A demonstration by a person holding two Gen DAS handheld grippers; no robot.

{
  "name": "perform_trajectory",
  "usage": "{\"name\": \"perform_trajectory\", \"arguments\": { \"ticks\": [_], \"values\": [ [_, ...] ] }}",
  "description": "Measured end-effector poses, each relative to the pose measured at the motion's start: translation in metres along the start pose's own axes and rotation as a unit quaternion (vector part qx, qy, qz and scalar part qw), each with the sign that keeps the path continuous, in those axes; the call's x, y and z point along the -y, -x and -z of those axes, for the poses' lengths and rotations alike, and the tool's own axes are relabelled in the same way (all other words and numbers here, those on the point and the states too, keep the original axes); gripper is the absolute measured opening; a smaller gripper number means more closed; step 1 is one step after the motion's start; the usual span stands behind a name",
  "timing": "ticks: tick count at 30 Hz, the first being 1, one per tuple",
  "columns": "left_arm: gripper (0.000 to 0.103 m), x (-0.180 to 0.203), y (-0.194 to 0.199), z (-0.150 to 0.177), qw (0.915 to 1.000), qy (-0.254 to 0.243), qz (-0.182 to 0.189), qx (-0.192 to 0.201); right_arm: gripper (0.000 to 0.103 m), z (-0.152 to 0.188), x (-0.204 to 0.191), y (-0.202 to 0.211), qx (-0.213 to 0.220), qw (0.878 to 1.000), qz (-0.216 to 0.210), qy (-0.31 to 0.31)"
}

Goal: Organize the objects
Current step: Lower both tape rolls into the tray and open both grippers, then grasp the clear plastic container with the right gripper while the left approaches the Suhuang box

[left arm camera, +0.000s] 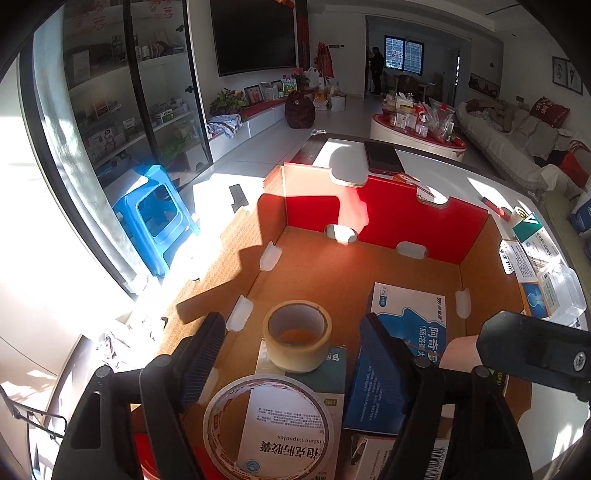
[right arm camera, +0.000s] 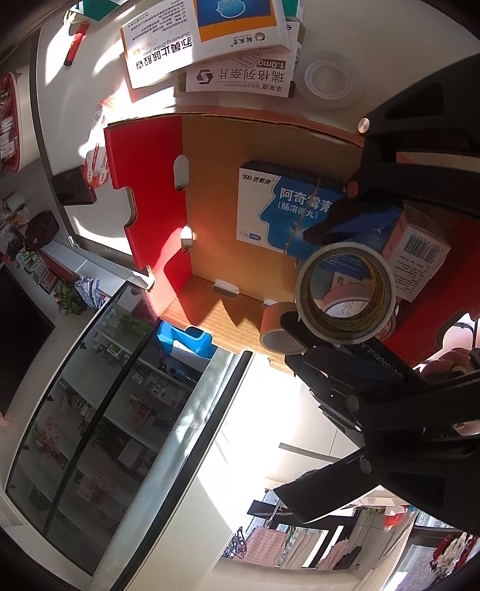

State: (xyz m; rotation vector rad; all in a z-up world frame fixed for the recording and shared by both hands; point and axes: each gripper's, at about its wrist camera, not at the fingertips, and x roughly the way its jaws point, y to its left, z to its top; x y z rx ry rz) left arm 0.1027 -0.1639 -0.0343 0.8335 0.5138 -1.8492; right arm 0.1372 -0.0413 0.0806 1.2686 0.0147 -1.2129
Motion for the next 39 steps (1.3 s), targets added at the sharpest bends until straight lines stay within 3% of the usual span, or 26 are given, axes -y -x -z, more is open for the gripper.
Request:
{"name": "perform_trajectory", "arguments": {
  "ticks": [1,5,7,11,14,17,21,22,26,29,35,39],
  "values": [
    [0.099,-0.002,0.002,-0.001,1.0,0.008,-0.001,0.002,0.084,0.0,0.0,0.002,0.004,1.0,-0.001,-0.004],
    [0.1,-0.008,0.021,-0.006,0.9995,0.024,-0.001,0.019,0.085,0.0,0.003,0.028,0.043,0.999,-0.029,-0.005],
    [0.102,-0.003,0.032,-0.011,0.9994,0.019,0.015,0.026,0.085,0.002,0.009,0.051,0.068,0.998,-0.012,0.007],
    [0.103,0.035,0.054,-0.022,0.997,-0.013,0.07,0.031,0.085,0.004,0.045,0.11,0.13,0.988,0.081,-0.008],
    [0.103,0.085,0.064,-0.031,0.9907,-0.04,0.128,0.023,0.087,0.0,0.076,0.152,0.171,0.969,0.179,-0.018],
    [0.103,0.145,0.06,-0.038,0.9845,-0.057,0.166,-0.003,0.09,-0.013,0.108,0.167,0.157,0.956,0.245,-0.033],
    [0.103,0.21,0.023,-0.047,0.9785,-0.04,0.193,-0.06,0.09,-0.026,0.136,0.162,0.147,0.947,0.282,-0.035],
    [0.103,0.217,0.011,-0.049,0.9775,-0.025,0.194,-0.078,0.086,-0.028,0.142,0.159,0.142,0.943,0.298,-0.04],
    [0.103,0.233,-0.035,-0.051,0.9772,0.003,0.158,-0.141,0.086,-0.03,0.166,0.149,0.126,0.949,0.284,-0.05],
    [0.103,0.244,-0.048,-0.047,0.9833,-0.018,0.116,-0.139,0.087,-0.034,0.17,0.141,0.118,0.956,0.265,-0.04],
    [0.103,0.263,-0.061,-0.047,0.986,-0.05,0.083,-0.136,0.087,-0.039,0.154,0.123,0.094,0.956,0.276,0.022],
    [0.103,0.258,-0.072,-0.052,0.9863,-0.037,0.073,-0.143,0.087,-0.035,0.159,0.109,0.059,0.953,0.295,0.035]
  ]
}}
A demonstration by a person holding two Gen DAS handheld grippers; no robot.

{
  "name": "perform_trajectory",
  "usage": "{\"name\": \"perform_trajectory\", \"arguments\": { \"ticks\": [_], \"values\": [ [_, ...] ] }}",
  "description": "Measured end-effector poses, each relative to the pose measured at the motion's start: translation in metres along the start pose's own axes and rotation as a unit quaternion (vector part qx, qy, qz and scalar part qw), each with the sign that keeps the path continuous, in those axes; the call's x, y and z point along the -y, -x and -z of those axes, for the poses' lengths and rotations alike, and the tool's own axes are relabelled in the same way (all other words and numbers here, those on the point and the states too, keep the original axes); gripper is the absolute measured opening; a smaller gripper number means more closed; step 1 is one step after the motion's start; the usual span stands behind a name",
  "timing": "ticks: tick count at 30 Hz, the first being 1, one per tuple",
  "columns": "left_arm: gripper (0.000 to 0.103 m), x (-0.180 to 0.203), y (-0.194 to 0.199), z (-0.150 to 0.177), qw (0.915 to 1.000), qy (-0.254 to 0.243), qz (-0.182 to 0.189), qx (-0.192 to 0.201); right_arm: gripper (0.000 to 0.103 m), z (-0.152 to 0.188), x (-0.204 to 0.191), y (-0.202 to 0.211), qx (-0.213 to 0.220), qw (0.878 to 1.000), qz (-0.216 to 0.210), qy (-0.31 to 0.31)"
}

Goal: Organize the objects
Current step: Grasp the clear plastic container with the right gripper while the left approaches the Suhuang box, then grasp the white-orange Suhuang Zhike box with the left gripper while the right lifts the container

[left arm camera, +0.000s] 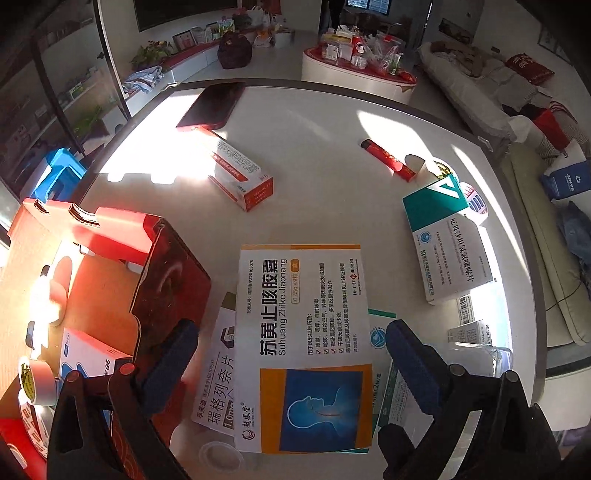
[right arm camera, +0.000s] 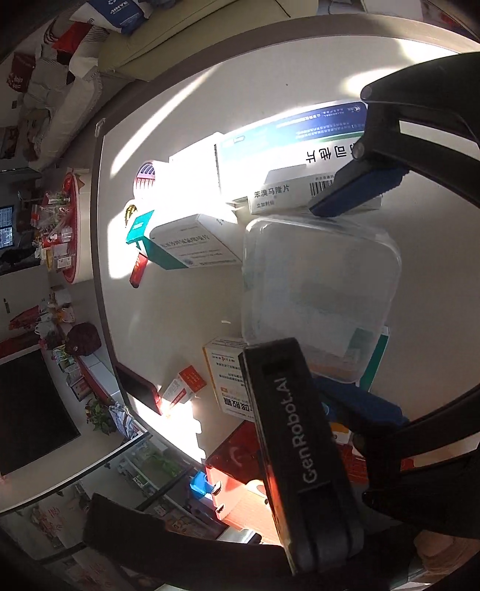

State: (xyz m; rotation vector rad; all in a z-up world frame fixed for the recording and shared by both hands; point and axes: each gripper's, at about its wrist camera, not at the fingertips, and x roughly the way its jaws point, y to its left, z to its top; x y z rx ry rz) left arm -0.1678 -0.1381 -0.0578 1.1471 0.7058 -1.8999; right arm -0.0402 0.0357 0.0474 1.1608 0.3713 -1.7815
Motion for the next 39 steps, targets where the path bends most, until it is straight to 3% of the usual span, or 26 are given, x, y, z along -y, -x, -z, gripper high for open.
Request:
{"name": "perform_trajectory", "arguments": {
  "ticks": [6,12,18,23,25,27,30,33,35,37,39],
  "values": [
    [0.103,0.004,-0.008,0.0,0.9997,-0.015,-0.021,-0.003,0.088,0.004,-0.002,-0.008,0.005,1.0,0.009,0.016],
    [0.103,0.006,-0.011,0.0,0.9991,-0.025,-0.033,-0.007,0.079,0.015,0.016,0.015,0.037,0.999,0.001,-0.007],
    [0.103,0.022,-0.023,0.009,0.9914,-0.071,-0.109,-0.012,0.076,0.027,0.053,0.061,0.086,0.992,-0.066,-0.071],
    [0.102,0.021,-0.02,0.011,0.9929,-0.063,-0.101,-0.006,0.076,0.032,0.058,0.092,0.121,0.985,-0.096,-0.083],
    [0.091,0.014,-0.01,0.012,0.9943,-0.052,-0.091,0.02,0.076,0.033,0.058,0.1,0.13,0.982,-0.105,-0.088],
    [0.067,0.005,0.001,0.011,0.996,-0.043,-0.067,0.04,0.076,0.036,0.06,0.107,0.137,0.978,-0.119,-0.098],
    [0.059,-0.006,0.012,0.008,0.9981,-0.035,-0.019,0.047,0.076,0.04,0.065,0.114,0.144,0.974,-0.136,-0.113],
    [0.053,-0.003,0.022,0.01,0.9974,-0.036,-0.018,0.06,0.076,0.044,0.068,0.121,0.151,0.971,-0.141,-0.117],
    [0.055,0.003,0.027,0.009,0.9952,-0.051,-0.03,0.077,0.076,0.046,0.068,0.123,0.152,0.971,-0.145,-0.115],
    [0.065,0.013,0.025,0.004,0.9912,-0.083,-0.055,0.087,0.076,0.046,0.068,0.125,0.155,0.97,-0.148,-0.114],
    [0.082,0.019,0.021,-0.003,0.9892,-0.103,-0.061,0.084,0.076,0.048,0.07,0.128,0.157,0.969,-0.152,-0.117]
  ]
}}
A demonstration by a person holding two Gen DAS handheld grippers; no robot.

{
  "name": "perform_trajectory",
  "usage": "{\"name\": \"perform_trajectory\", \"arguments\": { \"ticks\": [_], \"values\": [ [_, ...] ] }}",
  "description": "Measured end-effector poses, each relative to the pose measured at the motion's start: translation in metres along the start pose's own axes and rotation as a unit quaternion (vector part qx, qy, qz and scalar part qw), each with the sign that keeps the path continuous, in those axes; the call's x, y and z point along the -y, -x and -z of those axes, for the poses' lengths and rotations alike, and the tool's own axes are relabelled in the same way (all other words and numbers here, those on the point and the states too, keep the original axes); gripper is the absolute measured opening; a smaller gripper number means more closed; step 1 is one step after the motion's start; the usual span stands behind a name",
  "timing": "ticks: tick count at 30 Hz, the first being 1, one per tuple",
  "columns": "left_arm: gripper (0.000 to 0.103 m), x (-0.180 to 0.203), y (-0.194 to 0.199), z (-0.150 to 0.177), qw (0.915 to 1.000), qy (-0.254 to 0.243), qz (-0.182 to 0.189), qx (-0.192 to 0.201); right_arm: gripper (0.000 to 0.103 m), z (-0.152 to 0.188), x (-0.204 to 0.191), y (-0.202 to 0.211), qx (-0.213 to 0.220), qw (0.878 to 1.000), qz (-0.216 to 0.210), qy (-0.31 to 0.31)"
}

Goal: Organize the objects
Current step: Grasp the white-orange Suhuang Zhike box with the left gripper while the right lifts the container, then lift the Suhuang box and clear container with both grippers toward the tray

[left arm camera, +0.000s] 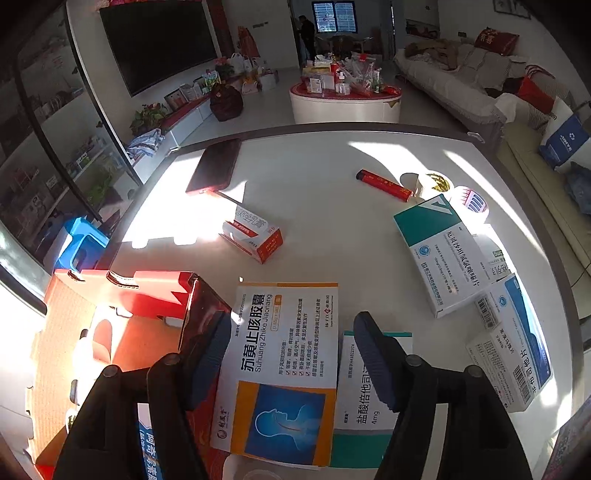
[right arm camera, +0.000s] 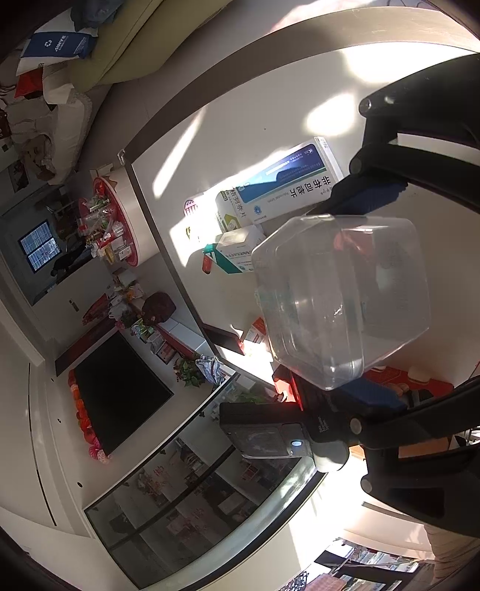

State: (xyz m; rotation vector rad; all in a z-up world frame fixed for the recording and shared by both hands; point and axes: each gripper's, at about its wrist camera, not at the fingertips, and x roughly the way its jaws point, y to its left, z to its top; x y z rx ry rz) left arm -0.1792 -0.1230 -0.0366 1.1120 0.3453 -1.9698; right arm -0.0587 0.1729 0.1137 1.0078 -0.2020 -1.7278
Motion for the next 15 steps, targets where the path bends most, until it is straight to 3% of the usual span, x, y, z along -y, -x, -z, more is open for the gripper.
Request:
{"name": "perform_trajectory", "arguments": {
  "ticks": [2,7,9,15],
  "values": [
    [0.086,0.0,-0.007,-0.009,0.9999,-0.008,-0.008,-0.002,0.076,0.0,0.003,0.001,0.001,1.0,-0.003,-0.006],
    [0.091,-0.012,-0.037,-0.034,0.9973,-0.002,0.004,-0.073,0.076,0.0,0.013,0.005,0.005,1.0,-0.01,-0.026],
    [0.092,-0.017,-0.052,-0.037,0.9927,0.006,0.034,-0.115,0.076,0.001,0.016,0.006,0.005,0.999,-0.012,-0.03],
    [0.092,-0.013,-0.063,-0.035,0.9866,-0.029,0.029,-0.158,0.076,0.002,0.019,0.01,0.01,0.999,-0.017,-0.036]
  ]
}}
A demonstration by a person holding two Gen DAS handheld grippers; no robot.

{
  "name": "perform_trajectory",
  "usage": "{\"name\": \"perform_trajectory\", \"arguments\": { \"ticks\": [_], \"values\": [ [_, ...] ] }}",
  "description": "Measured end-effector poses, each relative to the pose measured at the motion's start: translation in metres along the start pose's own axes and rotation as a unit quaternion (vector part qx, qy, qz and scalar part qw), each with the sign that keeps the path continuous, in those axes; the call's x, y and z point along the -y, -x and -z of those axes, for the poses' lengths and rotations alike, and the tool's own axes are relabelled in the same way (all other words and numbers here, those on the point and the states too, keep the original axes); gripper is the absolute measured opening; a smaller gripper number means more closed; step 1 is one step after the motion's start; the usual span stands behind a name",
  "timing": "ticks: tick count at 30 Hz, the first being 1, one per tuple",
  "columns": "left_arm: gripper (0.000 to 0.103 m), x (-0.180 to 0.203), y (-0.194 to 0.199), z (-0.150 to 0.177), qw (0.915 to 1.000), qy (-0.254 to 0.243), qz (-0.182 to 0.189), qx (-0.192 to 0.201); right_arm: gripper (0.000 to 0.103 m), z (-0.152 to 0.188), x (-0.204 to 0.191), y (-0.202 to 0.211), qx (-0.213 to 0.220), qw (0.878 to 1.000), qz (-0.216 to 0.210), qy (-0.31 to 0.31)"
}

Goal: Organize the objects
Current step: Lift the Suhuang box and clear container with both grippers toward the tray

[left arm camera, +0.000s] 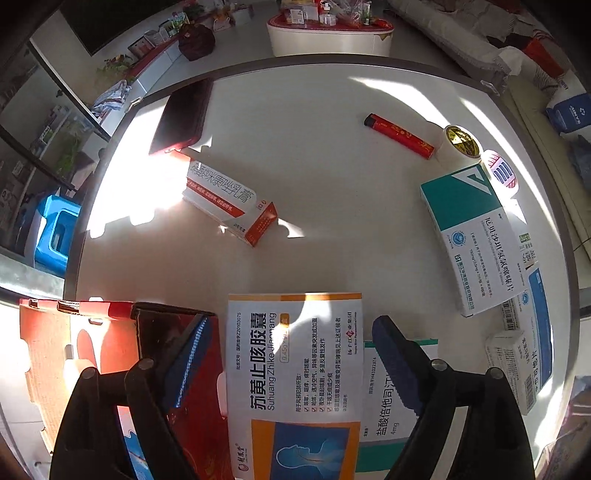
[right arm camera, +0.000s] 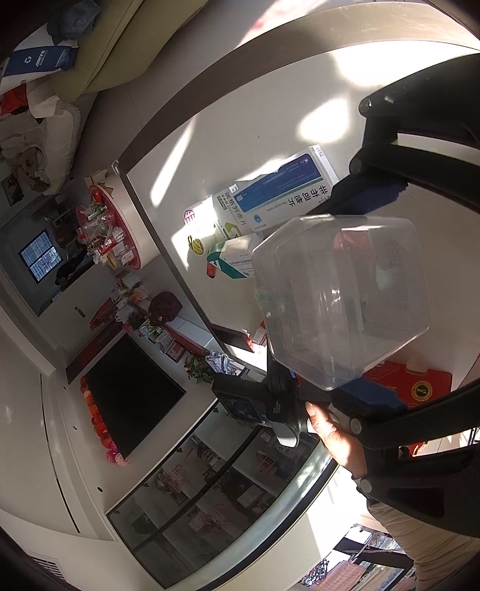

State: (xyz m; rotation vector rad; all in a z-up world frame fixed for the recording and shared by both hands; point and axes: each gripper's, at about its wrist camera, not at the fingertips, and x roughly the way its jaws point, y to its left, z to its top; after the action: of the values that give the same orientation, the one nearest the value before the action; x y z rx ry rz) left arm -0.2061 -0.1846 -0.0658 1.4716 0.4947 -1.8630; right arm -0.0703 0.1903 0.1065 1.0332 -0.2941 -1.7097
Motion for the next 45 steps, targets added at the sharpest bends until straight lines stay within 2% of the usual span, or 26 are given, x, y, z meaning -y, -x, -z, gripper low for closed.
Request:
{"name": "perform_trajectory", "arguments": {
  "ticks": [3,5,8,11,13,14,17,20,25,26,27,28,33,35,37,39,40,41,43,45],
  "values": [
    [0.092,0.01,-0.005,0.006,0.9993,-0.026,-0.017,-0.018,0.076,-0.001,0.002,0.0,0.0,1.0,-0.004,-0.005],
    [0.096,0.015,-0.008,0.012,0.9988,-0.03,-0.005,-0.039,0.076,-0.001,0.003,0.0,0.0,1.0,-0.007,-0.007],
    [0.098,0.024,-0.008,0.02,0.9982,-0.041,-0.02,-0.038,0.076,0.0,0.002,0.002,0.001,1.0,-0.008,-0.006],
    [0.098,0.031,-0.007,0.028,0.9978,-0.052,-0.037,-0.019,0.076,0.0,0.001,0.003,0.002,1.0,-0.009,-0.007],
    [0.092,0.03,-0.003,0.03,0.998,-0.048,-0.042,-0.007,0.076,0.0,0.001,0.003,0.002,1.0,-0.01,-0.009],
    [0.082,0.031,0.001,0.03,0.9973,-0.051,-0.052,0.004,0.076,0.001,0.001,0.003,0.003,1.0,-0.011,-0.01],
    [0.082,0.032,0.007,0.034,0.998,-0.053,-0.031,0.016,0.076,0.001,0.001,0.005,0.005,1.0,-0.011,-0.012],
    [0.082,0.033,0.017,0.044,0.9979,-0.047,0.003,0.045,0.076,0.002,0.002,0.007,0.007,1.0,-0.012,-0.017],
    [0.082,0.035,0.058,0.063,0.9917,-0.033,0.069,0.103,0.076,0.007,0.011,0.01,0.007,0.999,-0.026,-0.042],
    [0.076,0.034,0.069,0.068,0.9895,-0.03,0.084,0.114,0.076,0.009,0.014,0.011,0.007,0.998,-0.03,-0.05],
    [0.033,0.033,0.079,0.074,0.9866,-0.028,0.104,0.122,0.076,0.011,0.017,0.011,0.007,0.998,-0.031,-0.056],
    [0.022,0.033,0.087,0.079,0.9846,-0.029,0.12,0.124,0.076,0.014,0.019,0.012,0.006,0.998,-0.032,-0.061],
    [0.021,0.028,0.12,0.102,0.9722,-0.014,0.171,0.16,0.076,0.031,0.029,0.012,-0.005,0.995,-0.029,-0.095],
    [0.021,0.032,0.121,0.106,0.9743,-0.028,0.153,0.163,0.076,0.036,0.029,0.013,-0.01,0.994,-0.026,-0.103],
    [0.031,0.032,0.112,0.106,0.9789,-0.034,0.133,0.151,0.076,0.04,0.025,0.015,-0.013,0.995,-0.02,-0.099],
    [0.067,0.028,0.095,0.101,0.984,-0.015,0.12,0.13,0.076,0.042,0.021,0.018,-0.013,0.995,-0.016,-0.093],
    [0.073,0.025,0.087,0.099,0.986,0.0,0.118,0.118,0.076,0.043,0.02,0.019,-0.013,0.996,-0.016,-0.091],
    [0.074,0.022,0.078,0.095,0.9881,0.017,0.118,0.097,0.076,0.044,0.019,0.019,-0.014,0.996,-0.015,-0.091],
    [0.082,0.021,0.063,0.089,0.9906,0.03,0.117,0.064,0.076,0.045,0.021,0.019,-0.016,0.996,-0.016,-0.091],
    [0.096,0.027,0.051,0.085,0.9946,0.025,0.088,0.048,0.076,0.043,0.023,0.018,-0.016,0.995,-0.018,-0.094]
  ]
}}
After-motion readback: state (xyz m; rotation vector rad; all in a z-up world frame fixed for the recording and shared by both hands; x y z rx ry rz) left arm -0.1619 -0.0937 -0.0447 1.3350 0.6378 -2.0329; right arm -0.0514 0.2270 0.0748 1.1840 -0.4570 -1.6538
